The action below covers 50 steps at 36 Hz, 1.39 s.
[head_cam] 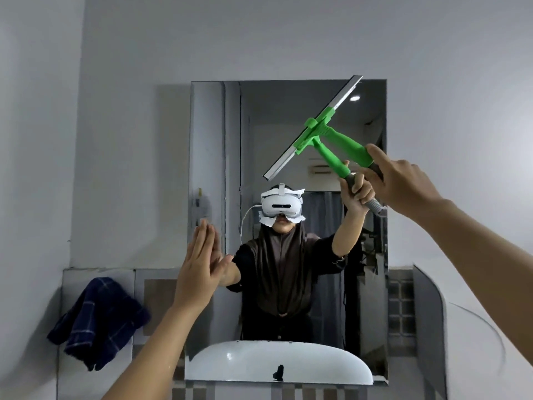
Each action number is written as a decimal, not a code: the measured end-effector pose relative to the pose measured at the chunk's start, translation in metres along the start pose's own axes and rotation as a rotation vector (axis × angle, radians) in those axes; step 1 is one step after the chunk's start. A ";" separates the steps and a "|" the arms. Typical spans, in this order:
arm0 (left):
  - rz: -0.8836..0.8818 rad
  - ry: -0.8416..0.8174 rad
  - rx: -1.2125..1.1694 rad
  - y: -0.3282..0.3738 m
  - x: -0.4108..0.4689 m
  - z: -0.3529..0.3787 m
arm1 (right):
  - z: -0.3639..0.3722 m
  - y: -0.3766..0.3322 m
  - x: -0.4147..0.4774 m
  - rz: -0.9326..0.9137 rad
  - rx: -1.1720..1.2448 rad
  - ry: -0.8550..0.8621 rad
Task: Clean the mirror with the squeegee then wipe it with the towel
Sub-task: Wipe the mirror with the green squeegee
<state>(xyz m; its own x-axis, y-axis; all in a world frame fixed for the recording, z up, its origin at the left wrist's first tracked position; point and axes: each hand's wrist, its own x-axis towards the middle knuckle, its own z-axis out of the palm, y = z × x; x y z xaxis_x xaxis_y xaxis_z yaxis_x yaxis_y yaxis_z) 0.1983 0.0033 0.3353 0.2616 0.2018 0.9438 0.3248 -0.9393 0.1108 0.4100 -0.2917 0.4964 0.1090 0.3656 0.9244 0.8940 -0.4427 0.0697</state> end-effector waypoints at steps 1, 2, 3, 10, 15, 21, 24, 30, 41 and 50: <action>-0.004 0.000 -0.004 0.001 0.000 0.000 | 0.000 0.003 -0.002 0.009 0.007 0.003; -0.016 -0.003 -0.015 0.001 0.000 -0.001 | 0.001 0.005 -0.004 0.018 0.014 0.006; -0.027 -0.007 -0.027 0.002 0.000 -0.001 | 0.001 0.007 -0.006 0.027 0.020 0.011; -0.033 -0.013 -0.050 0.006 -0.002 -0.002 | 0.015 0.005 -0.023 0.172 0.101 0.054; -0.026 -0.017 -0.036 0.005 -0.001 -0.001 | 0.035 -0.020 -0.029 0.294 0.250 0.103; -0.035 -0.071 -0.036 -0.005 0.002 0.008 | 0.055 -0.056 -0.033 0.423 0.380 0.177; -0.034 -0.072 -0.068 -0.004 0.002 0.006 | 0.057 -0.073 -0.036 0.496 0.421 0.174; 0.018 -0.067 0.013 0.007 0.000 -0.007 | 0.065 -0.109 -0.036 0.610 0.497 0.201; 0.018 -0.089 0.010 -0.011 -0.002 0.004 | 0.082 -0.170 -0.036 0.730 0.620 0.190; 0.071 -0.103 -0.016 -0.014 -0.008 -0.004 | 0.096 -0.214 -0.051 0.692 0.621 0.132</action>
<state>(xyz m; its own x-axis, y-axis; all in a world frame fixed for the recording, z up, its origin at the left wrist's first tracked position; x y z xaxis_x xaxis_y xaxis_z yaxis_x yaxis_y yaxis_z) 0.1883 0.0135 0.3275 0.3762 0.1612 0.9124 0.2875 -0.9565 0.0504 0.2550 -0.1373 0.3984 0.6873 0.0719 0.7228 0.7245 0.0033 -0.6892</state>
